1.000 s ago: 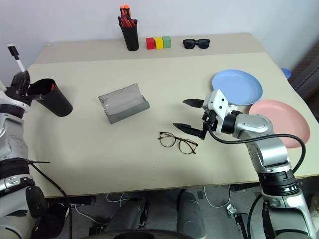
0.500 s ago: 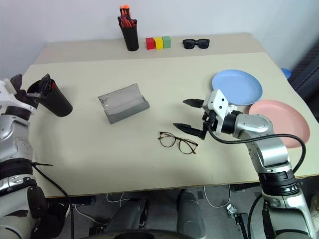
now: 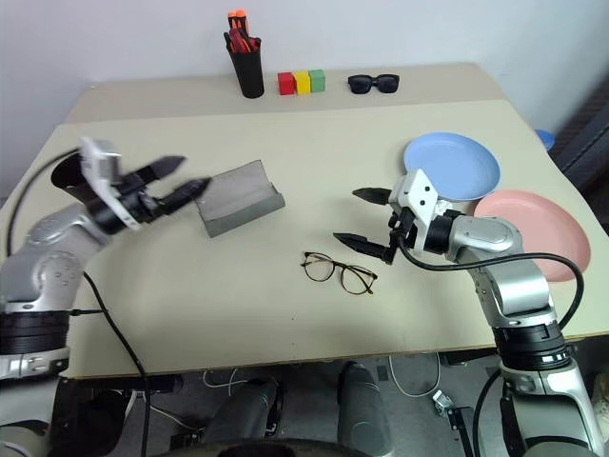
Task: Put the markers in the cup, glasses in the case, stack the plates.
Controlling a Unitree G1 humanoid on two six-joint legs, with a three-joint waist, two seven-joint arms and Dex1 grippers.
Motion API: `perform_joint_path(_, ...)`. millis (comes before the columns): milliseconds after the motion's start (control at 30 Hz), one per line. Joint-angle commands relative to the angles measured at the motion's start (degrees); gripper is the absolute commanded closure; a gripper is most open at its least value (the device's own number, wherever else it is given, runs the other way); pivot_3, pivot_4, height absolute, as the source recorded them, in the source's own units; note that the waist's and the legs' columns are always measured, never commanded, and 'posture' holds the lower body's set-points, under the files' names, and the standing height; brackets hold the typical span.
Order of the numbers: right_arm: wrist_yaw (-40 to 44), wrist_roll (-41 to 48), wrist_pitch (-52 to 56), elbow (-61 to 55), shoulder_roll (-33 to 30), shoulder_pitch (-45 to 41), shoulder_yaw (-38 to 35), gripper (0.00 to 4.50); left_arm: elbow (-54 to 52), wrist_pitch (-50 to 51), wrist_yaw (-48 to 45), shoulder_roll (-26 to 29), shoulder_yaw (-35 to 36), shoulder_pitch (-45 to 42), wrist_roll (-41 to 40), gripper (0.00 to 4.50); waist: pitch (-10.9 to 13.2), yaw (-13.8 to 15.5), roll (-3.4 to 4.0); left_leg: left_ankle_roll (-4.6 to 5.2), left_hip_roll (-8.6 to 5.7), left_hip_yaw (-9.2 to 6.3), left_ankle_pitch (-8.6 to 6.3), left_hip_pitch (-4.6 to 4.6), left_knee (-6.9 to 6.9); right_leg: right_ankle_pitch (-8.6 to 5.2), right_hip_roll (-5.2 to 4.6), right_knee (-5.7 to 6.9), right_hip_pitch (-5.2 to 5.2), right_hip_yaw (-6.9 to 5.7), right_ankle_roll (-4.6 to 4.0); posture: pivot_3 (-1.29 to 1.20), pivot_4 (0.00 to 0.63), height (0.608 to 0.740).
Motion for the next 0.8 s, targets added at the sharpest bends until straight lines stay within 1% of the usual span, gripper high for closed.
perform_joint_path(33, -0.84, 0.01, -1.42, -1.72, -0.06, -0.32, -1.79, 0.00, 8.17, -0.14, 0.88, -3.59, -5.45, -5.75, 5.95, 0.04, 0.00, 0.15, -0.01, -0.03, -0.01, -0.01, 0.02, -0.02, 0.00, 0.01, 0.01, -0.01, 0.01, -0.01, -0.01, 0.00, 0.150, 0.740)
perform_joint_path(100, -1.29, -0.30, -1.56, -2.61, 0.08, 0.04, -1.58, 0.00, 11.75, -0.53, 0.25, -4.89, -6.23, -7.83, 7.21, 0.04, 0.00, 0.08, -0.01, -0.03, -0.02, -0.01, 0.02, -0.02, 0.00, 0.01, 0.00, -0.02, 0.01, 0.00, -0.01, 0.00, 0.150, 0.740)
perform_joint_path(233, -2.45, 0.06, -1.09, -4.13, -0.27, 1.34, -2.70, 0.00, 19.17, -1.75, 1.39, -7.15, -8.62, -11.92, 12.24, 0.04, 0.00, -0.05, -0.01, -0.03, -0.01, 0.00, 0.02, -0.05, -0.01, 0.01, 0.01, -0.04, -0.04, 0.00, -0.01, 0.00, 0.150, 0.740)
perform_joint_path(333, -3.18, 0.10, -1.05, -5.15, -0.53, 2.43, -3.42, 0.00, 18.71, 1.96, -2.92, -8.33, -10.39, -12.34, 11.66, 0.04, 0.00, 0.06, -0.01, -0.02, -0.02, -0.01, 0.01, -0.06, -0.01, 0.01, 0.00, -0.05, -0.03, 0.00, 0.00, 0.00, 0.150, 0.740)
perform_joint_path(433, -3.73, -0.10, -1.10, -5.81, -0.37, 3.00, -3.62, 0.00, 17.93, 4.58, -4.09, -8.48, -11.24, -12.62, 12.25, 0.85, 0.00, 0.05, -0.01, -0.01, -0.02, 0.00, 0.01, -0.05, -0.01, 0.01, -0.02, -0.05, -0.02, 0.00, 0.00, 0.00, 0.150, 0.740)
perform_joint_path(567, -4.35, -0.47, -1.57, -5.80, -0.17, 3.12, -3.59, 0.00, 17.25, 9.03, -6.03, -6.78, -13.01, -12.13, 13.47, 2.87, 0.00, -0.10, -0.01, -0.01, -0.02, -0.01, 0.01, -0.02, 0.00, 0.01, -0.01, -0.01, -0.01, 0.00, 0.00, 0.00, 0.150, 0.740)
perform_joint_path(667, -4.38, -0.65, -1.96, -5.50, -0.13, 2.93, -3.46, 0.00, 16.67, 9.98, -6.98, -6.06, -12.84, -11.97, 13.73, 4.41, 0.00, -0.13, 0.00, -0.01, -0.01, -0.01, 0.01, -0.02, 0.00, 0.01, 0.00, -0.01, -0.02, 0.00, 0.00, 0.00, 0.150, 0.740)
perform_joint_path(800, -4.24, -0.86, -2.47, -4.78, 0.00, 2.36, -3.15, 0.00, 15.67, 11.24, -8.89, -4.75, -13.52, -11.66, 14.09, 4.46, -0.01, -0.06, 0.01, -0.01, -0.01, -0.01, 0.01, -0.02, 0.00, 0.01, 0.00, -0.02, -0.01, 0.00, 0.00, 0.00, 0.150, 0.740)
